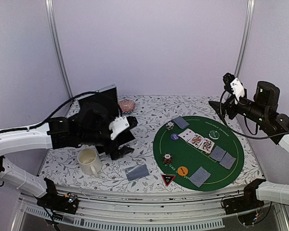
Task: Distribute texas hold em gaming equipment
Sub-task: Reset both arms
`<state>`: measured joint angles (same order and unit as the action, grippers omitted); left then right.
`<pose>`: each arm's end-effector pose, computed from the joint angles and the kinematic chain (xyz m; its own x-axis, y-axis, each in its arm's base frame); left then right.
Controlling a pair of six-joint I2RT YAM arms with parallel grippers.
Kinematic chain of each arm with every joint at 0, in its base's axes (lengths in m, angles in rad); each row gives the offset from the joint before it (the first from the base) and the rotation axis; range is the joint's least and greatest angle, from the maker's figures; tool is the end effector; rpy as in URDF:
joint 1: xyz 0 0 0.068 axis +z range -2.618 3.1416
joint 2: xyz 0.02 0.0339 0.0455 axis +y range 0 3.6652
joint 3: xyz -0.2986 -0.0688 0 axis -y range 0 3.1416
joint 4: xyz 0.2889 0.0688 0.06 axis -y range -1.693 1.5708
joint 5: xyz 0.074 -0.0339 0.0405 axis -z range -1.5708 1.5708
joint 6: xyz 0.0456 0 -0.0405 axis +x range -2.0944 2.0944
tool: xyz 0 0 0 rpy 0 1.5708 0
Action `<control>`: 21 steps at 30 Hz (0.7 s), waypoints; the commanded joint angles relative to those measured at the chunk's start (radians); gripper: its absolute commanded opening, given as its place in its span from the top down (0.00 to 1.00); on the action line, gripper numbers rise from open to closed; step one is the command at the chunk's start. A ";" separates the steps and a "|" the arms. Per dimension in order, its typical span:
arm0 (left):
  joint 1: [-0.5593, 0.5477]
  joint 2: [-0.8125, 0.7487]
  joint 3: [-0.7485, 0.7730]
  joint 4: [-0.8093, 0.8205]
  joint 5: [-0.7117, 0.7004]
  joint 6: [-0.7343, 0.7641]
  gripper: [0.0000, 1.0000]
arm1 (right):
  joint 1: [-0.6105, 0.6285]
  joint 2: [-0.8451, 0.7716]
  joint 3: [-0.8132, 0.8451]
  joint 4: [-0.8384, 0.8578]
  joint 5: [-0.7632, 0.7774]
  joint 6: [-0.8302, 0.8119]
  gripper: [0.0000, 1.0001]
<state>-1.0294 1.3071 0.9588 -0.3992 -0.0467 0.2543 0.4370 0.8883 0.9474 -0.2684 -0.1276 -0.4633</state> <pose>0.1677 -0.2747 0.2783 -0.1281 0.7007 -0.7018 0.8996 0.3801 0.2152 0.2088 0.1039 0.3974 0.0696 -0.4567 -0.8869 -0.5605 0.7175 -0.4135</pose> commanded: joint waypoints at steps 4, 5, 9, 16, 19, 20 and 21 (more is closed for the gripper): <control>0.324 -0.306 -0.080 0.325 -0.336 -0.124 0.02 | -0.263 -0.027 -0.203 0.440 -0.090 0.314 0.01; 0.389 -0.347 -0.121 0.377 -0.365 -0.147 0.02 | -0.297 -0.028 -0.253 0.501 -0.102 0.349 0.01; 0.673 -0.442 -0.261 0.528 -0.401 -0.311 0.02 | -0.379 -0.016 -0.424 0.708 -0.097 0.446 0.01; 0.888 -0.287 -0.398 0.647 -0.425 -0.481 0.02 | -0.431 0.073 -0.679 1.039 0.007 0.439 0.01; 0.893 -0.211 -0.489 0.785 -0.485 -0.465 0.02 | -0.481 0.153 -0.759 1.215 -0.013 0.454 0.01; 0.894 -0.195 -0.528 0.853 -0.487 -0.456 0.02 | -0.498 0.203 -0.790 1.283 -0.027 0.457 0.01; 0.895 -0.181 -0.567 0.920 -0.484 -0.451 0.02 | -0.510 0.244 -0.805 1.337 -0.035 0.456 0.01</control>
<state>-0.1490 1.0859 0.4961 0.2684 -0.4725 -0.1738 -0.0254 1.0260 0.2115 0.7467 -0.1589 -0.0353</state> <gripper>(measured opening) 0.981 0.988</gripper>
